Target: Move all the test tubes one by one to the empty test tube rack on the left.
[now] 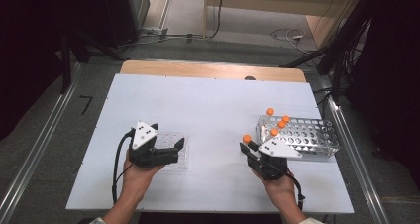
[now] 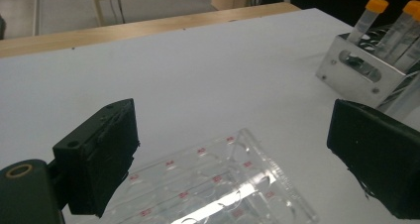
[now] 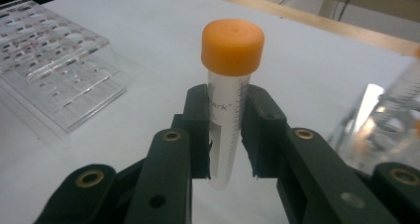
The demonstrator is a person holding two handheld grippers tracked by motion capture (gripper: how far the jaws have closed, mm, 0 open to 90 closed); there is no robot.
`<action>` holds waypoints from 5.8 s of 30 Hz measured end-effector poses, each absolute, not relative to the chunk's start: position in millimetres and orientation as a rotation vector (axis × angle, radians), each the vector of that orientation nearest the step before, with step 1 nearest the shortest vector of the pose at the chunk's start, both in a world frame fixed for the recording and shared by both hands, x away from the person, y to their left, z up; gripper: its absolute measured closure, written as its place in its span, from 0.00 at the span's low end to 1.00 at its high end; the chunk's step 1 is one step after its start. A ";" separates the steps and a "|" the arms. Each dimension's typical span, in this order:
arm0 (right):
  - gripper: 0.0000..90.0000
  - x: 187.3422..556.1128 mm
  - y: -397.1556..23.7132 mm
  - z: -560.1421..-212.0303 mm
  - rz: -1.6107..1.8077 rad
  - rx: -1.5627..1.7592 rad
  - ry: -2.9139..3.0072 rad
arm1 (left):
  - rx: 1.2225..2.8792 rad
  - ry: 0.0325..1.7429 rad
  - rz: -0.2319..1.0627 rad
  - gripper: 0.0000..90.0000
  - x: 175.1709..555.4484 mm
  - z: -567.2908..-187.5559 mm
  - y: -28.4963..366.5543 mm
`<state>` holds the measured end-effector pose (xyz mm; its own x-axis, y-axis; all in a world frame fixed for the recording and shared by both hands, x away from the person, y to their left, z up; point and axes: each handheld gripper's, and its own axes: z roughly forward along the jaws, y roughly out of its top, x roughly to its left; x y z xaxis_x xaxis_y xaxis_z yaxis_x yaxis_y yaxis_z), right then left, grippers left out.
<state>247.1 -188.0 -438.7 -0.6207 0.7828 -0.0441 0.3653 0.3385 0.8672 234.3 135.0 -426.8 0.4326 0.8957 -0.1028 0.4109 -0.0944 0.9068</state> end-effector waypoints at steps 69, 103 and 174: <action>0.20 258.1 -121.4 -449.1 1.350 0.892 2.352 | 1.757 0.902 0.501 0.79 235.4 -417.2 85.1; 0.17 261.0 -172.7 -462.3 1.279 1.050 2.279 | 1.616 0.974 0.463 0.79 236.3 -389.0 132.9; 0.17 256.3 -181.1 -455.1 1.299 1.063 2.238 | 1.696 1.291 0.671 0.78 234.7 -426.1 221.4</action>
<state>256.3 -181.1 -455.1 -0.6613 0.7466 0.0726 0.4334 0.3012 0.8494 234.7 221.4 -426.1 0.3151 0.9451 -0.0866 0.4720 -0.0768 0.8782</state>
